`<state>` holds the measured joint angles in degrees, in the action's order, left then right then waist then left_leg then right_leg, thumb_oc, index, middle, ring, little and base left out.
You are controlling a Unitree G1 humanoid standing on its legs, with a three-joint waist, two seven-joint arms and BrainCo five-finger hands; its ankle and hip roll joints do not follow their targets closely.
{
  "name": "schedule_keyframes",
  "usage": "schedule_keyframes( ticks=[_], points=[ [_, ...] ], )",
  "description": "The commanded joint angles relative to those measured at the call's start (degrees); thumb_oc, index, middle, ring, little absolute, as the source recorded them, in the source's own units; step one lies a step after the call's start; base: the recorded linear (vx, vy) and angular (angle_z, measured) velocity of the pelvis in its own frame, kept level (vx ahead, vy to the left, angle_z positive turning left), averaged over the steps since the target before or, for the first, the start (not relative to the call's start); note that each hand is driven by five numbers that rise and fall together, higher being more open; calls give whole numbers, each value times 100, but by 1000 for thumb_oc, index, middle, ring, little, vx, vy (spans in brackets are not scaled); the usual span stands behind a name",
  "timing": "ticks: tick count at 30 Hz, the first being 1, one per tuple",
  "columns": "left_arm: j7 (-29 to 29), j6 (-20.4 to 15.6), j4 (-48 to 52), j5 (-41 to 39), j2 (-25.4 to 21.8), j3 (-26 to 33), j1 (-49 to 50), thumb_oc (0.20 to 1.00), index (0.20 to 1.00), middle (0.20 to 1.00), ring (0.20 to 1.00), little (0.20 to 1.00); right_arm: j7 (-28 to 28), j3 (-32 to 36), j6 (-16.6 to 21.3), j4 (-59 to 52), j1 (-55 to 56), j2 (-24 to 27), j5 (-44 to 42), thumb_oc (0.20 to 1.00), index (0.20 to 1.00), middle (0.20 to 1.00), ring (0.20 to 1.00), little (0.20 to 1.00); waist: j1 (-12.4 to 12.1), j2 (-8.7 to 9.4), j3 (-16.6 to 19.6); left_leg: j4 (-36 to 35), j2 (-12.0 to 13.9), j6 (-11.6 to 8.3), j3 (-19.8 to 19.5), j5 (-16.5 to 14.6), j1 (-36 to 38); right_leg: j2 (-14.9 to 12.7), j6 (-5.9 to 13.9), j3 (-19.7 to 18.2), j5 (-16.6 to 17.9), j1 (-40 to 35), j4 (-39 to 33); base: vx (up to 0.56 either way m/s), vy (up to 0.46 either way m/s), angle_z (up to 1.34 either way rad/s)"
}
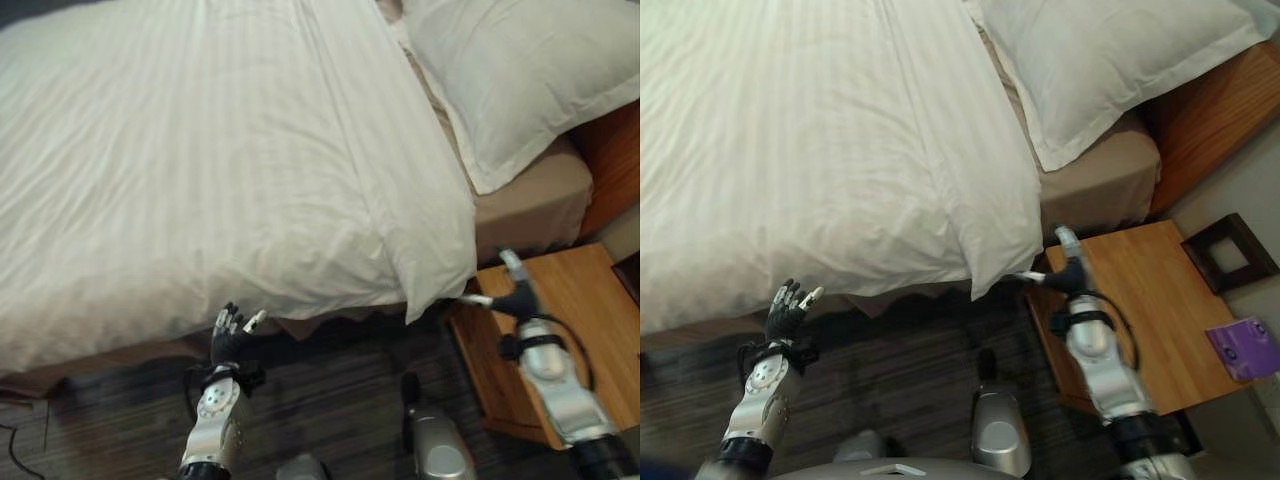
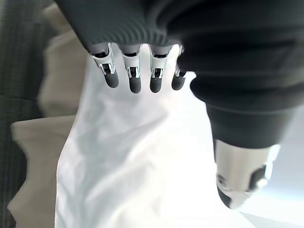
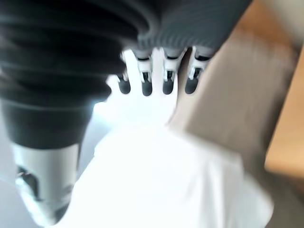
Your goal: Making the bed.
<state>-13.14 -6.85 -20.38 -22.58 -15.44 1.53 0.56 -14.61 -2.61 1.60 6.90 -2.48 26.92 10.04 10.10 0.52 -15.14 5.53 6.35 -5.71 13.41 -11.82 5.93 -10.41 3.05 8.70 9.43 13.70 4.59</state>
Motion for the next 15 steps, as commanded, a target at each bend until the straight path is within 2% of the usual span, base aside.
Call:
schedule_keyframes(
  ticks=[1, 2, 4, 5, 6, 7, 8, 10, 11, 12, 13, 14, 15],
  points=[
    [-32, -164, 309, 448, -204, -2, -2, 1000, 1000, 1000, 1000, 1000, 64, -379, 244, 165, -38, -261, -228, 1000, 1000, 1000, 1000, 1000, -115, -153, 343, -768, -147, 251, -366, 36, 387, 200, 433, 248, -545, 398, -138, -286, 116, 51],
    [-77, -179, 360, 558, -251, -18, -66, 1000, 1000, 1000, 1000, 1000, 38, -328, 258, 208, 0, -340, -272, 1000, 1000, 1000, 1000, 1000, -97, -145, 309, -814, -183, 269, -419, 80, 381, 210, 511, 109, -524, 458, -49, -230, 76, 66],
    [-88, -190, 469, 550, -304, -81, -80, 1000, 1000, 1000, 1000, 1000, -13, -247, 233, 220, 68, -442, -300, 1000, 1000, 1000, 1000, 1000, -61, -84, 236, -845, -309, 347, -616, 195, 235, 324, 647, -541, -470, 601, 98, -271, 67, 50],
    [-98, -203, 525, 558, -330, -95, -77, 1000, 1000, 1000, 1000, 1000, -40, -230, 217, 246, 82, -458, -303, 1000, 1000, 1000, 1000, 1000, -83, -65, 201, -835, -368, 390, -719, 242, 151, 434, 688, -872, -574, 577, 159, -275, 39, 48],
    [-90, -189, 545, 571, -343, -92, -49, 1000, 1000, 1000, 1000, 1000, -38, -241, 206, 246, 74, -483, -278, 1000, 1000, 1000, 1000, 1000, -150, -47, 182, -791, -397, 439, -761, 279, 68, 447, 652, -1002, -691, 501, 272, -219, -2, 55],
    [-69, -169, 576, 586, -362, -75, 17, 1000, 1000, 1000, 1000, 1000, -36, -259, 213, 244, 42, -502, -256, 1000, 1000, 1000, 1000, 1000, -230, -35, 163, -749, -412, 487, -775, 309, 2, 408, 598, -972, -781, 401, 419, -247, -59, 49],
    [-62, -145, 608, 638, -378, -42, 154, 1000, 1000, 1000, 1000, 1000, -6, -297, 244, 238, 41, -552, -268, 1000, 1000, 1000, 1000, 1000, -368, -74, 118, -665, -410, 579, -826, 376, -149, 283, 509, -860, -1033, 158, 867, -226, -99, 20],
    [-84, -129, 606, 617, -382, -17, 232, 1000, 1000, 1000, 1000, 1000, 11, -282, 266, 201, 127, -605, -282, 1000, 1000, 1000, 1000, 1000, -427, -76, 173, -626, -444, 614, -1006, 456, -265, 276, 489, -1234, -1177, -122, 1194, -132, -96, 4],
    [-84, -128, 607, 617, -384, -15, 231, 1000, 1000, 1000, 1000, 1000, 12, -282, 266, 200, 126, -607, -281, 1000, 1000, 1000, 1000, 1000, -433, -72, 185, -627, -445, 613, -999, 474, -286, 276, 488, -1242, -1151, -106, 1177, -18, -77, 32],
    [-71, -123, 625, 607, -396, -1, 286, 1000, 1000, 1000, 1000, 1000, 13, -244, 269, 170, 190, -592, -259, 1000, 1000, 1000, 1000, 1000, -440, -77, 237, -642, -461, 616, -1133, 500, -300, 331, 505, -1505, -1193, -208, 1297, -35, -178, 61],
    [-70, -139, 799, 647, -428, 41, 427, 1000, 1000, 1000, 1000, 1000, -14, -150, 272, 114, 278, -547, -254, 1000, 1000, 1000, 1000, 1000, -501, -52, 331, -623, -475, 578, -1373, 564, -422, 413, 522, -1947, -1436, -570, 1166, -25, -176, 65],
    [-71, -132, 811, 649, -429, 41, 438, 1000, 1000, 1000, 1000, 1000, -14, -150, 273, 114, 284, -548, -254, 1000, 1000, 1000, 1000, 1000, -493, -48, 331, -617, -481, 580, -1383, 561, -419, 404, 523, -1938, -1439, -586, 1155, -40, -222, 62],
    [-106, -131, 865, 645, -447, 73, 427, 1000, 1000, 1000, 1000, 1000, 0, -156, 279, 50, 232, -501, -257, 1000, 1000, 1000, 1000, 1000, -540, -25, 353, -605, -492, 548, -1457, 590, -490, 386, 491, -2087, -1530, -736, 918, -8, -123, 55]
  ],
)
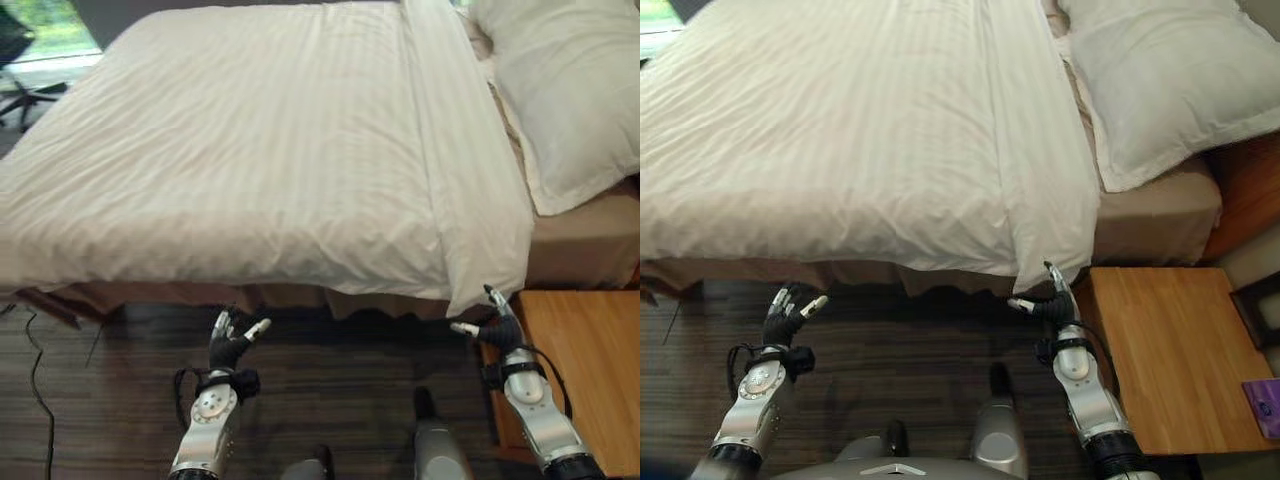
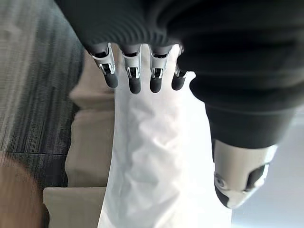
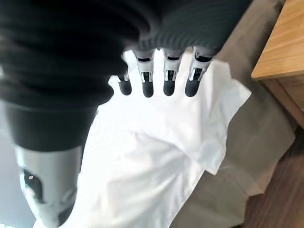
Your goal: Making the bed.
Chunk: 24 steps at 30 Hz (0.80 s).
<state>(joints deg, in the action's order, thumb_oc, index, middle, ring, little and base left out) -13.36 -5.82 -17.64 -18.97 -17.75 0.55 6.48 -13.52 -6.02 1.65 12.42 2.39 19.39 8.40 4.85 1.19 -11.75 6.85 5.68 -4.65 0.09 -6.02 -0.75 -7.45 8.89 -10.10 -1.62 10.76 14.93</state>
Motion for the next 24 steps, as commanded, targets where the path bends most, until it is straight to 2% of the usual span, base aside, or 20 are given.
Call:
schedule_keyframes(
  ticks=[1, 3, 4, 9, 10, 11, 12, 13, 14, 15, 16, 17, 18, 20, 21, 23, 24],
  points=[
    [-109, -232, 604, 270, -222, 214, -165, 1000, 1000, 1000, 1000, 1000, -81, 158, 269, -548, -279, 264, -107, 1000, 1000, 1000, 1000, 1000, -33, -77, 59, -738, -454, 426, -133, 18, 165, 26, -122, -220, -424, -557, -383, -1, -190, 59],
    [-251, -285, 533, 309, -275, 358, -270, 1000, 1000, 1000, 1000, 1000, -6, -27, 296, -591, -480, 287, -174, 1000, 1000, 1000, 1000, 1000, -120, -74, 159, -722, -436, 360, 8, 18, 123, -162, -99, -17, -322, -744, -996, 3, -177, 22],
    [-290, -331, 578, 430, -329, 417, -314, 1000, 1000, 1000, 1000, 1000, 67, -171, 336, -579, -618, 292, -259, 1000, 1000, 1000, 1000, 1000, -168, -79, 190, -709, -398, 323, 99, 46, 102, -157, -82, -20, -249, -825, -1274, -43, -237, -32],
    [-406, -388, 653, 600, -416, 617, -365, 1000, 1000, 1000, 1000, 1000, 359, -634, 423, -523, -961, 450, -321, 1000, 1000, 1000, 1000, 1000, -280, -139, 164, -671, -243, 198, 57, 206, -81, -40, -223, 33, -304, -939, -1518, -84, -202, -22],
    [-571, -459, 508, 439, -500, 724, -457, 1000, 1000, 1000, 1000, 1000, 409, -842, 446, -534, -1249, 544, -503, 1000, 1000, 1000, 1000, 1000, -374, -260, -65, -626, -225, 102, -111, 535, -410, 73, -365, 186, -375, -898, -1580, -242, -235, 10],
    [-571, -461, 503, 437, -499, 728, -467, 1000, 1000, 1000, 1000, 1000, 408, -845, 450, -524, -1264, 546, -507, 1000, 1000, 1000, 1000, 1000, -353, -265, -60, -626, -226, 98, -132, 546, -433, 74, -368, 205, -370, -887, -1583, -414, -248, 32],
    [-674, -511, 446, 340, -538, 760, -589, 1000, 1000, 1000, 1000, 1000, 385, -904, 474, -452, -1396, 600, -640, 1000, 1000, 1000, 1000, 1000, -448, -339, -178, -668, -273, 45, -175, 796, -726, 105, -433, 431, -381, -816, -1621, -210, -94, 65],
    [-676, -510, 445, 339, -538, 760, -595, 1000, 1000, 1000, 1000, 1000, 383, -904, 482, -440, -1407, 601, -642, 1000, 1000, 1000, 1000, 1000, -427, -341, -171, -666, -278, 44, -198, 805, -746, 101, -433, 454, -382, -809, -1621, -324, -132, 90],
    [-660, -534, 504, 314, -531, 747, -612, 1000, 1000, 1000, 1000, 1000, 331, -825, 466, -357, -1365, 645, -676, 1000, 1000, 1000, 1000, 1000, -411, -367, -186, -675, -256, 29, 64, 821, -810, 53, -443, 690, -404, -793, -1643, -343, -151, 105],
    [-598, -548, 689, 334, -477, 595, -599, 1000, 1000, 1000, 1000, 1000, 213, -723, 467, -219, -1274, 561, -892, 1000, 1000, 1000, 1000, 1000, -339, -376, -202, -411, 5, -10, 1029, 729, -752, -94, -404, 1293, -415, -786, -1610, -452, -208, 145],
    [-569, -564, 776, 330, -456, 552, -543, 1000, 1000, 1000, 1000, 1000, 171, -692, 484, -226, -1231, 523, -967, 1000, 1000, 1000, 1000, 1000, -319, -362, -195, -245, 182, -56, 1382, 661, -646, -169, -407, 1568, -388, -796, -1561, -336, -168, 211],
    [-569, -564, 776, 330, -456, 552, -543, 1000, 1000, 1000, 1000, 1000, 171, -692, 484, -226, -1231, 523, -967, 1000, 1000, 1000, 1000, 1000, -319, -362, -195, -245, 182, -56, 1382, 661, -646, -169, -407, 1568, -388, -796, -1561, -195, -112, 259],
    [-532, -598, 824, 270, -443, 540, -460, 1000, 1000, 1000, 1000, 1000, 139, -660, 481, -216, -1194, 492, -998, 1000, 1000, 1000, 1000, 1000, -303, -354, -168, -109, 327, -94, 1513, 607, -535, -226, -411, 1822, -358, -821, -1537, -159, -75, 205],
    [-458, -623, 893, 225, -391, 508, -329, 1000, 1000, 1000, 1000, 1000, 119, -610, 498, -269, -1115, 447, -989, 1000, 1000, 1000, 1000, 1000, -302, -305, -108, 166, 619, -168, 1523, 399, -238, -413, -407, 2204, -373, -934, -1514, -228, -51, 126],
    [-337, -599, 970, 167, -347, 493, -145, 1000, 1000, 1000, 1000, 1000, 145, -556, 494, -320, -1044, 444, -934, 1000, 1000, 1000, 1000, 1000, -302, -285, 20, 249, 881, -276, 1314, 374, 56, -547, -418, 2510, -372, -1027, -1474, -215, 60, 165],
    [-244, -526, 907, 142, -290, 466, 70, 1000, 1000, 1000, 1000, 1000, 200, -527, 478, -352, -985, 458, -874, 1000, 1000, 1000, 1000, 1000, -284, -341, 177, 13, 1057, -425, 1110, 413, 449, -591, -408, 2728, -421, -1001, -1344, -157, 103, 152],
    [-244, -524, 912, 143, -287, 467, 78, 1000, 1000, 1000, 1000, 1000, 200, -531, 478, -354, -980, 460, -874, 1000, 1000, 1000, 1000, 1000, -270, -347, 173, -2, 1062, -430, 1099, 421, 461, -586, -410, 2742, -430, -1014, -1339, -112, 90, 86]
  ],
)
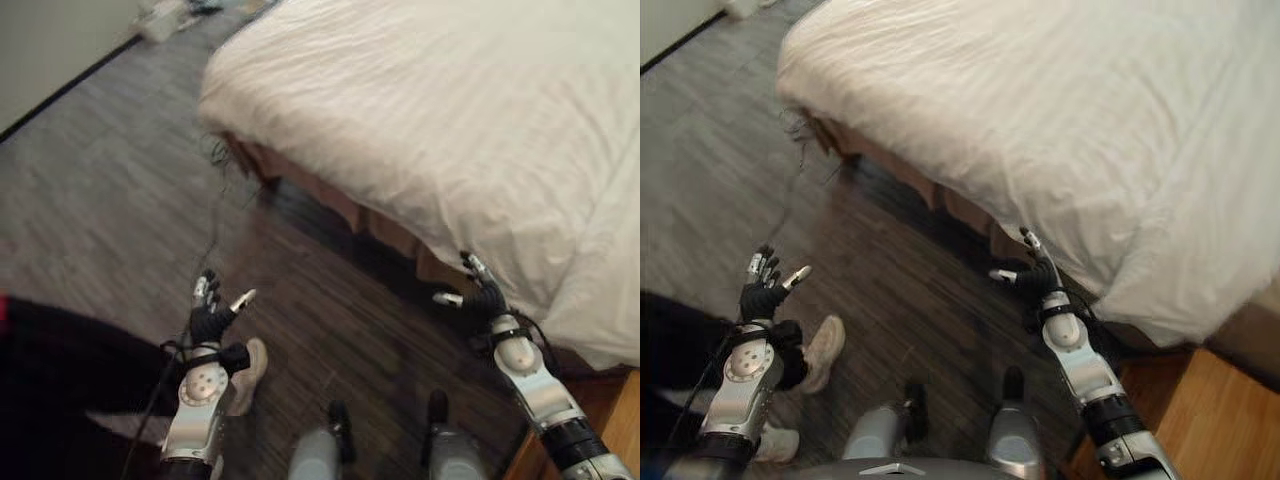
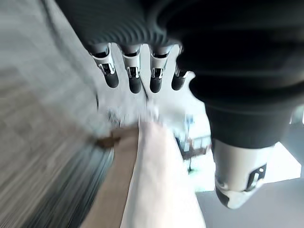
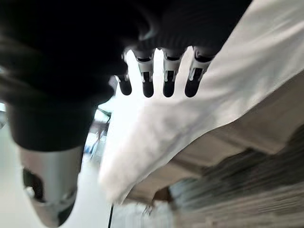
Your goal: Making the bed.
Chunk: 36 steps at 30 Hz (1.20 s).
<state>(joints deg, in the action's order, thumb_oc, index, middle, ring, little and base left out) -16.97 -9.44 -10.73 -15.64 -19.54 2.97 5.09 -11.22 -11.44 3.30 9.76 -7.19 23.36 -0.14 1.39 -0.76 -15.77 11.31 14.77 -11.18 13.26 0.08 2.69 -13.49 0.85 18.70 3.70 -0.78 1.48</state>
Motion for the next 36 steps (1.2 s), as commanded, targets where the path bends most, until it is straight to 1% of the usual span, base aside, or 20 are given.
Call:
schedule_keyframes(
  ticks=[1, 2, 3, 4, 5, 7, 8, 9, 10, 11, 12, 13, 14, 16, 17, 19, 20, 24, 30, 36],
  points=[
    [170, -99, 257, -152, -104, 189, 312, 1000, 1000, 1000, 1000, 1000, -7, 36, 273, -112, -8, 77, 24, 1000, 1000, 1000, 1000, 1000, 71, -176, 619, -645, 41, 247, -436, -328, 180, 12, 421, -110, -928, 186, 71, -121, 122, 69],
    [235, -55, 291, -116, -61, 120, 315, 1000, 1000, 1000, 1000, 1000, -11, 75, 259, -127, -24, 116, 122, 1000, 1000, 1000, 1000, 1000, 58, -187, 662, -926, -49, 238, -577, -392, 247, -7, 444, -71, -860, 206, 113, -129, 126, 57],
    [235, -52, 294, -115, -59, 119, 313, 1000, 1000, 1000, 1000, 1000, -10, 77, 259, -127, -25, 117, 122, 1000, 1000, 1000, 1000, 1000, 69, -181, 673, -945, -62, 244, -589, -364, 230, -18, 445, -58, -841, 216, 100, -267, 251, 74],
    [280, 7, 220, -39, -111, -19, 256, 1000, 1000, 1000, 1000, 1000, -39, 153, 249, -118, -23, 152, 229, 1000, 1000, 1000, 1000, 1000, 35, -146, 712, -1274, -228, 270, -645, -348, 220, -159, 531, 151, -660, 234, 142, -239, 239, 78],
    [332, 35, 200, 9, -147, -43, 230, 1000, 1000, 1000, 1000, 1000, -41, 172, 226, -99, -46, 170, 284, 1000, 1000, 1000, 1000, 1000, 19, -121, 740, -1357, -320, 314, -660, -358, 225, -213, 568, 199, -611, 239, 150, -240, 241, 88],
    [399, 72, 229, 80, -218, -80, 200, 1000, 1000, 1000, 1000, 1000, -32, 152, 205, -115, -101, 172, 354, 1000, 1000, 1000, 1000, 1000, 20, -73, 731, -1408, -463, 407, -627, -390, 219, -300, 645, 122, -535, 307, 219, -102, 131, 69],
    [399, 73, 230, 80, -220, -79, 196, 1000, 1000, 1000, 1000, 1000, -32, 154, 204, -116, -105, 170, 354, 1000, 1000, 1000, 1000, 1000, 20, -61, 742, -1408, -479, 416, -628, -372, 194, -313, 646, 120, -514, 327, 208, -198, 169, 35],
    [376, 49, 238, 143, -324, -138, 84, 1000, 1000, 1000, 1000, 1000, -21, 135, 192, -169, -136, 136, 469, 1000, 1000, 1000, 1000, 1000, 67, -31, 652, -1410, -598, 520, -661, -355, 114, -281, 751, -354, -525, 550, 480, -227, 137, 9],
    [362, 36, 201, 190, -431, -192, -21, 1000, 1000, 1000, 1000, 1000, -51, 113, 191, -155, -166, 81, 534, 1000, 1000, 1000, 1000, 1000, 142, -23, 567, -1333, -714, 620, -687, -356, 19, 39, 839, -1183, -655, 730, 746, -219, 134, -1],
    [362, 36, 201, 190, -432, -193, -22, 1000, 1000, 1000, 1000, 1000, -51, 114, 191, -155, -166, 81, 534, 1000, 1000, 1000, 1000, 1000, 138, -23, 572, -1333, -714, 620, -683, -355, 13, 39, 839, -1188, -653, 738, 746, -147, 90, 0],
    [403, 36, 161, 197, -499, -177, -31, 1000, 1000, 1000, 1000, 1000, -92, 67, 175, -124, -199, 57, 577, 1000, 1000, 1000, 1000, 1000, 158, -33, 540, -1268, -762, 686, -706, -357, -27, 190, 802, -1469, -778, 706, 940, -68, 37, -2],
    [428, 11, 179, 188, -518, -174, -13, 1000, 1000, 1000, 1000, 1000, -120, 59, 212, -113, -199, 33, 570, 1000, 1000, 1000, 1000, 1000, 153, -30, 543, -1220, -805, 722, -717, -383, -70, 253, 744, -1582, -864, 599, 943, -72, -8, -26],
    [470, 9, 284, 224, -535, -126, 46, 1000, 1000, 1000, 1000, 1000, -82, 25, 235, -84, -210, 10, 538, 1000, 1000, 1000, 1000, 1000, 85, 38, 622, -1199, -905, 757, -767, -427, -103, 283, 644, -1629, -1006, 273, 576, -29, -57, -32],
    [476, 28, 347, 247, -526, -62, 112, 1000, 1000, 1000, 1000, 1000, -71, 8, 233, -59, -223, 5, 542, 1000, 1000, 1000, 1000, 1000, 70, 52, 639, -1189, -919, 753, -789, -418, -105, 295, 618, -1607, -984, 197, 413, 12, -69, -21],
    [460, 56, 318, 316, -490, -5, 168, 1000, 1000, 1000, 1000, 1000, -46, -86, 196, 43, -256, -20, 538, 1000, 1000, 1000, 1000, 1000, 43, 59, 735, -1183, -903, 735, -723, -402, -89, 299, 608, -1580, -899, 109, 124, 33, -50, -20],
    [493, 52, 315, 300, -489, 19, 207, 1000, 1000, 1000, 1000, 1000, -29, -99, 203, 57, -250, -4, 546, 1000, 1000, 1000, 1000, 1000, 36, 67, 770, -1177, -882, 730, -696, -397, -73, 313, 593, -1573, -880, 53, 21, 61, -109, -30],
    [544, 33, 350, 319, -458, 23, 243, 1000, 1000, 1000, 1000, 1000, 13, -120, 213, 56, -236, 7, 502, 1000, 1000, 1000, 1000, 1000, 61, 79, 824, -1232, -794, 669, -652, -360, -8, 343, 583, -1527, -832, -92, -213, 67, -132, -21],
    [527, 41, 364, 435, -471, 47, 164, 1000, 1000, 1000, 1000, 1000, 27, -41, 266, -29, -162, -4, 314, 1000, 1000, 1000, 1000, 1000, 120, 73, 834, -1271, -703, 603, -617, -295, 32, 374, 587, -1427, -780, -204, -416, 20, -94, -4],
    [464, 30, 453, 463, -440, 140, 216, 1000, 1000, 1000, 1000, 1000, 37, 134, 345, -288, 151, -94, 194, 1000, 1000, 1000, 1000, 1000, 178, 51, 878, -1358, -659, 577, -609, -251, 122, 399, 574, -1382, -775, -281, -447, 16, -36, 4],
    [352, -29, 514, 216, -275, 284, 372, 1000, 1000, 1000, 1000, 1000, 1, 147, 363, -300, 260, -156, 213, 1000, 1000, 1000, 1000, 1000, 169, 50, 939, -1454, -650, 577, -638, -236, 202, 406, 566, -1349, -794, -342, -437, 0, 0, 0]
  ],
)
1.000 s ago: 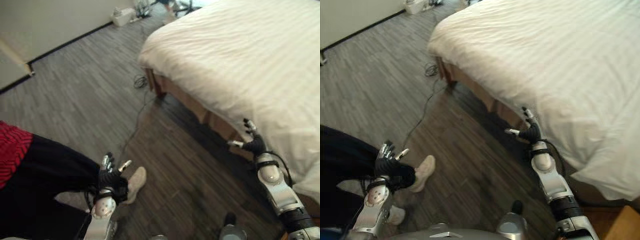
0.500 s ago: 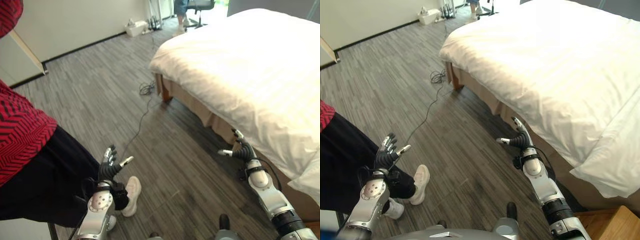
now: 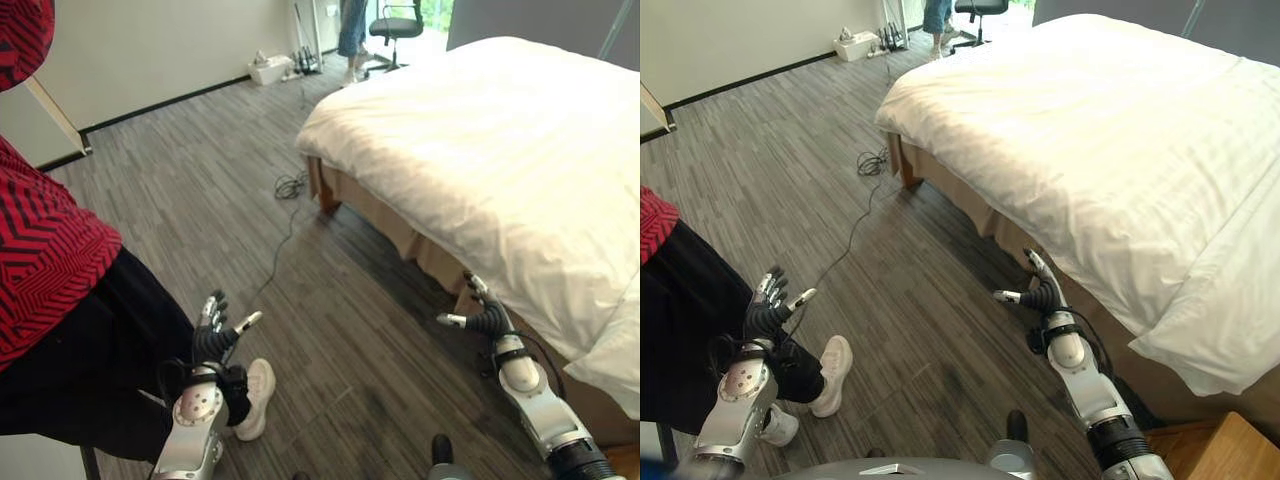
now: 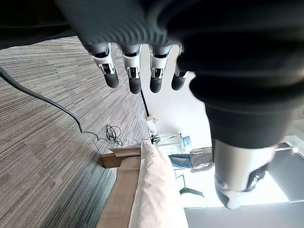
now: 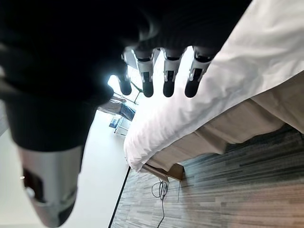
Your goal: Making the bed.
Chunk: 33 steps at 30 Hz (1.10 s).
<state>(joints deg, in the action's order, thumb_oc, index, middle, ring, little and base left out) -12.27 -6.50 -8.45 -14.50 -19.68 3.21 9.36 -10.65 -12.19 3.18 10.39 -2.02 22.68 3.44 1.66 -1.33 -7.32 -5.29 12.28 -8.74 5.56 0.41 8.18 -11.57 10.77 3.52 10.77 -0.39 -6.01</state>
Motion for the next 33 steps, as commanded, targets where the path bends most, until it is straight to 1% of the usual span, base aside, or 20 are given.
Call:
schedule_keyframes(
  ticks=[1, 7, 33],
  points=[
    [-106, -324, 299, 106, -233, 245, -27, 1000, 1000, 1000, 1000, 1000, -57, 212, 377, -361, -265, -96, -129, 1000, 1000, 1000, 1000, 1000, 136, 112, 99, 201, -400, 337, 127, -267, -345, 212, -426, 174, -1499, -382, 314, 0, 0, 0],
    [-4, -293, 353, 133, -121, 134, 97, 1000, 1000, 1000, 1000, 1000, -45, 201, 379, -393, -226, -89, -84, 1000, 1000, 1000, 1000, 1000, 107, 149, 123, 154, -415, 355, 109, -272, -326, 182, -396, 213, -1476, -367, 331, -4, 4, 1],
    [60, -273, 382, -96, -8, 96, 174, 1000, 1000, 1000, 1000, 1000, -24, 389, 312, -477, 30, -115, 49, 1000, 1000, 1000, 1000, 1000, 39, 249, 271, 198, -471, 430, 59, -350, -372, 139, -325, 232, -1435, -327, 361, -1, 4, 1]
  ],
)
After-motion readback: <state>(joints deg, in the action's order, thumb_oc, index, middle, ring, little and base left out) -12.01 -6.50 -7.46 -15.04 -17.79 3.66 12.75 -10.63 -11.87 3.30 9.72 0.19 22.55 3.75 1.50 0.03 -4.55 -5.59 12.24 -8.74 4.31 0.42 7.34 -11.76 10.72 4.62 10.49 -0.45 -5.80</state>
